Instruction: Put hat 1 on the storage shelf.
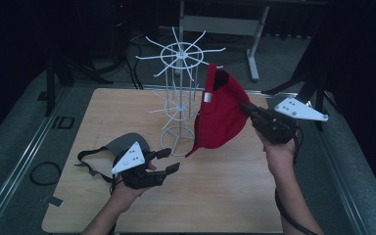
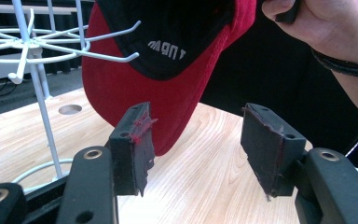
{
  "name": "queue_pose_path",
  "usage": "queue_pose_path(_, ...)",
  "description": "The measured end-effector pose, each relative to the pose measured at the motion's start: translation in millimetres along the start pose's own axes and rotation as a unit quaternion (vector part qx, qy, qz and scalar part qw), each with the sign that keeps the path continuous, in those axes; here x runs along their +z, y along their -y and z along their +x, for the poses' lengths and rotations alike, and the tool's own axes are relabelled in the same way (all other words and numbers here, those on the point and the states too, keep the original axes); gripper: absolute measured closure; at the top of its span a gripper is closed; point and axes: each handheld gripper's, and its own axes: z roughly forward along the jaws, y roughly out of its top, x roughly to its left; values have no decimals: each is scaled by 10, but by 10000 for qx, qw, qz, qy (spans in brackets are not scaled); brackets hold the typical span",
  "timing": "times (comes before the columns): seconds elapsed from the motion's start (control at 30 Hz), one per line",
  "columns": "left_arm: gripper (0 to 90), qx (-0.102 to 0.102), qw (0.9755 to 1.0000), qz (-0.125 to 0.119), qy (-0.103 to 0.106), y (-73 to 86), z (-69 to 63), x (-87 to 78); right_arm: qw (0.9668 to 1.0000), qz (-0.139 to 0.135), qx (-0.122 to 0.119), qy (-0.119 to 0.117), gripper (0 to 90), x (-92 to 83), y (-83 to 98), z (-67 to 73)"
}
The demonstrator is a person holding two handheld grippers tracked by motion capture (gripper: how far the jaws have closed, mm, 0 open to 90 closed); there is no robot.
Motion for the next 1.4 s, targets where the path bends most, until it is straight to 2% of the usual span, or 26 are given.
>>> queue_pose_path(0.13, 440, -5, 10000, -17, -3, 1, 2, -7, 10000, -39, -17, -48, 840, 2, -15, 10)
queue_pose_path(0.27, 440, -16, 10000, -16, -24, 2, 6, -19, 9999, -91, -13, -95, 746, -12, -11, 15)
queue_pose_path(0.43, 440, -16, 10000, 3, -72, 4, 3, -42, 9997, -14, -59, -242, 525, -25, 32, 44)
queue_pose_path(0.67, 441, 25, 9998, 43, -191, -24, 32, -161, 9992, -108, -45, -371, 335, -131, 131, 67)
queue_pose_path(0.8, 442, 28, 9994, 53, -331, -33, 75, -277, 9989, -235, 57, -393, 285, -269, 210, 46)
queue_pose_path(0.9, 442, 20, 9989, 26, -458, -35, 114, -367, 9993, -189, 9, -319, 230, -340, 286, 47)
queue_pose_path(1.0, 442, 1, 9985, 4, -555, -34, 144, -452, 9993, -113, -39, -353, 183, -403, 388, 29)
queue_pose_path(1.13, 442, 14, 9976, 6, -697, -7, 189, -549, 9990, -109, 120, -416, 156, -460, 561, -18)
queue_pose_path(1.2, 442, -3, 9971, 1, -765, 19, 221, -588, 9990, -52, 198, -409, 151, -479, 655, -47)
queue_pose_path(1.27, 442, 24, 9964, 43, -848, 45, 244, -617, 9993, -27, 124, -357, 155, -493, 752, -65)
queue_pose_path(1.33, 442, -18, 9959, 65, -903, 83, 275, -663, 9992, 98, 18, -377, 154, -483, 856, -74)
queue_pose_path(1.4, 443, -13, 9949, 107, -999, 122, 298, -713, 9988, 285, 23, -399, 154, -481, 969, -86)
